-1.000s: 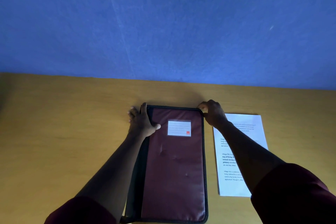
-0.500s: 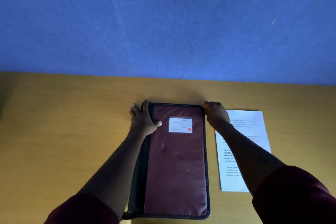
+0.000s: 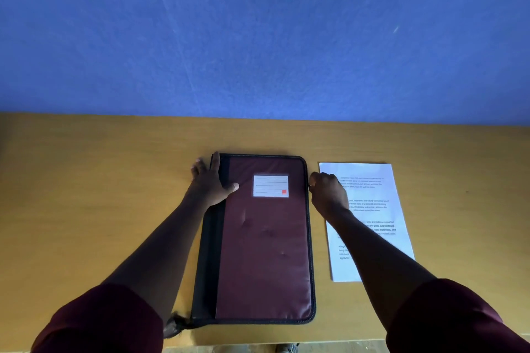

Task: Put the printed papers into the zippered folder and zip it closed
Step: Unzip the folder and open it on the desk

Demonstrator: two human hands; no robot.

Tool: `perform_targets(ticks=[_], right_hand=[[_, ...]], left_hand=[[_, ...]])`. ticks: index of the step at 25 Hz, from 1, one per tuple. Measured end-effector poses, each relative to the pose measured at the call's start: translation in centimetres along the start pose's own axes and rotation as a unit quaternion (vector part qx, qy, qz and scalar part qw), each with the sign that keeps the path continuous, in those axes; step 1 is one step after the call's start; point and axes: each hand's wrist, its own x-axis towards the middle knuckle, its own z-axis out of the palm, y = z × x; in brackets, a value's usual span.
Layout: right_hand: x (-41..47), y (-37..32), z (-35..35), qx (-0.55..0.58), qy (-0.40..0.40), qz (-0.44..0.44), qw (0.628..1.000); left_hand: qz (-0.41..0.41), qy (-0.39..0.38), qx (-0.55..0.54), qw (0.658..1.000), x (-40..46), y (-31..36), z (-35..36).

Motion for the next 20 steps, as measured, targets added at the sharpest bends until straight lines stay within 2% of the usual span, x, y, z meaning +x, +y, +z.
perform_targets(ticks=[20], right_hand=[[-10.0,1.3,2.6,-0.001,0.025,-0.054,0.998]], left_hand=[[0.015,0.047,-0.044,0.998,-12.1,-3.8,6.9]])
